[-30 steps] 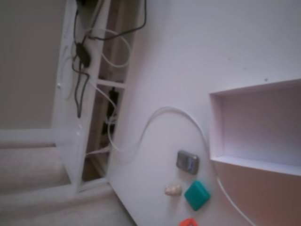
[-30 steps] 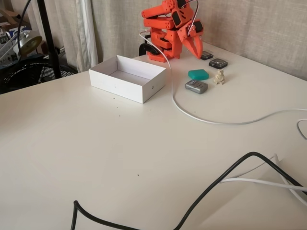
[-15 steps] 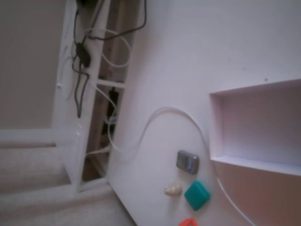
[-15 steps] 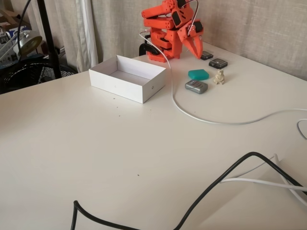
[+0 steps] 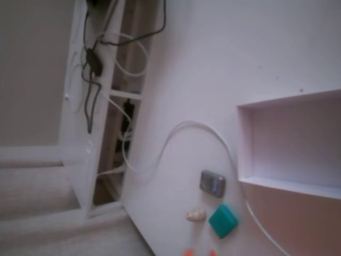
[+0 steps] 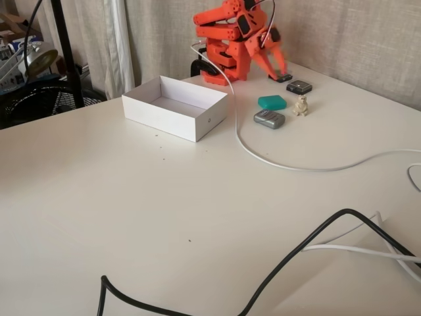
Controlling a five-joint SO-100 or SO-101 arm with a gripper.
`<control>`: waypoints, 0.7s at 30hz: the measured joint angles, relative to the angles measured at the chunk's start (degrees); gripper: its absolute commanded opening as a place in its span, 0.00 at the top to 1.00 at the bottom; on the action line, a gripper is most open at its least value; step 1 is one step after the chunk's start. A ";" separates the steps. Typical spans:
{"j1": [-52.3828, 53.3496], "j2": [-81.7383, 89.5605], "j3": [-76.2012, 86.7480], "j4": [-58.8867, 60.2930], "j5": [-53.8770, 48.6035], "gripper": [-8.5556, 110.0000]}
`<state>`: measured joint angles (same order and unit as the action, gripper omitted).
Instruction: Grasp the green cube and put it in the bin.
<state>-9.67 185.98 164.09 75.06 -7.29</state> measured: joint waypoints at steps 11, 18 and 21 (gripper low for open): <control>-0.70 -38.06 -53.61 21.71 8.53 0.69; 2.20 -58.62 -61.17 26.10 8.70 0.70; 3.25 -64.07 -56.51 19.34 9.84 0.69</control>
<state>-6.42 121.90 107.58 94.39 2.55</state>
